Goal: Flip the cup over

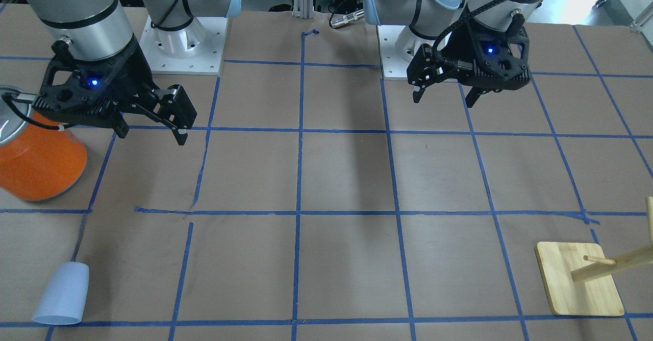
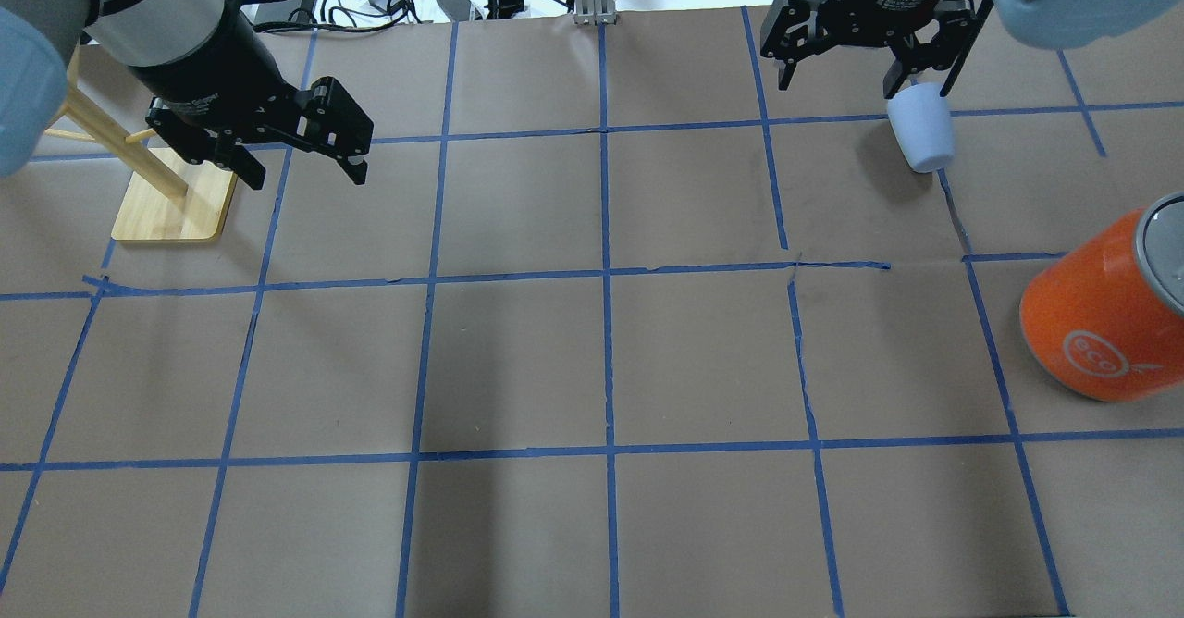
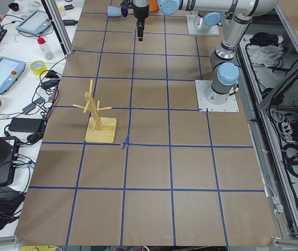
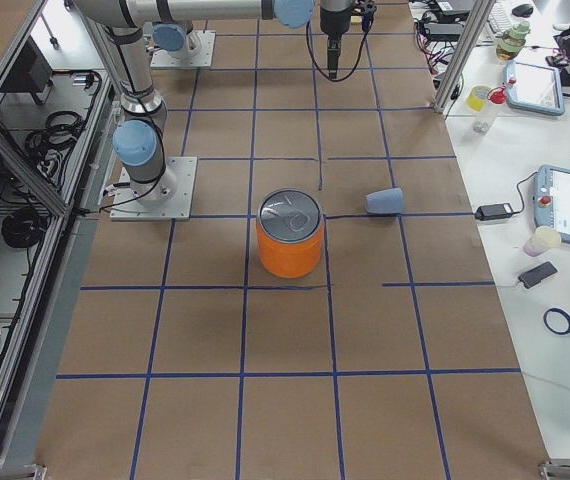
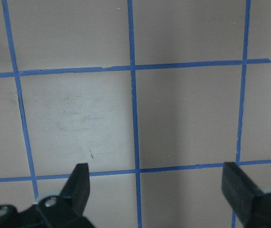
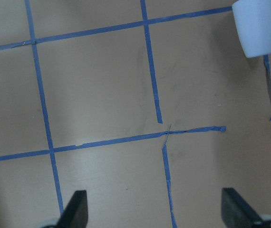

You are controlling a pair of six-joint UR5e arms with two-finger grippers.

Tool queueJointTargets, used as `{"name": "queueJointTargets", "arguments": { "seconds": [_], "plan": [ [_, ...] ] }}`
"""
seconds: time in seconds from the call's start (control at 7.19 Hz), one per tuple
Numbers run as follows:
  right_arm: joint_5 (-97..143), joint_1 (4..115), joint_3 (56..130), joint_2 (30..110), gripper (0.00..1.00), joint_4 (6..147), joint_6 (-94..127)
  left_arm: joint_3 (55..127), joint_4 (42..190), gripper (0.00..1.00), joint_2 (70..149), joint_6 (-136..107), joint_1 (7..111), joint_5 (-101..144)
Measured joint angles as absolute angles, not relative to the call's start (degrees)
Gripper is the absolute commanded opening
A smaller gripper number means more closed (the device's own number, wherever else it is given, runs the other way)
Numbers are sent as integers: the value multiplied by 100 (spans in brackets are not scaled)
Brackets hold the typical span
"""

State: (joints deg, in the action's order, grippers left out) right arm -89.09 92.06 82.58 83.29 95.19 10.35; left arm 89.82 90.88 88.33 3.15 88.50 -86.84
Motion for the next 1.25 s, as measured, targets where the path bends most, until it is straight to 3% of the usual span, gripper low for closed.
{"name": "queueJointTargets", "arguments": {
  "seconds": [0.7, 1.25],
  "plan": [
    [-8927, 9164, 8229, 8336, 100, 9426, 945, 8982, 9088, 100, 8833, 342, 8851, -8684],
    [-9009, 9102, 8920, 8036, 100, 10747, 337, 8982, 9088, 100, 8833, 341, 8850, -8684]
  ]
}}
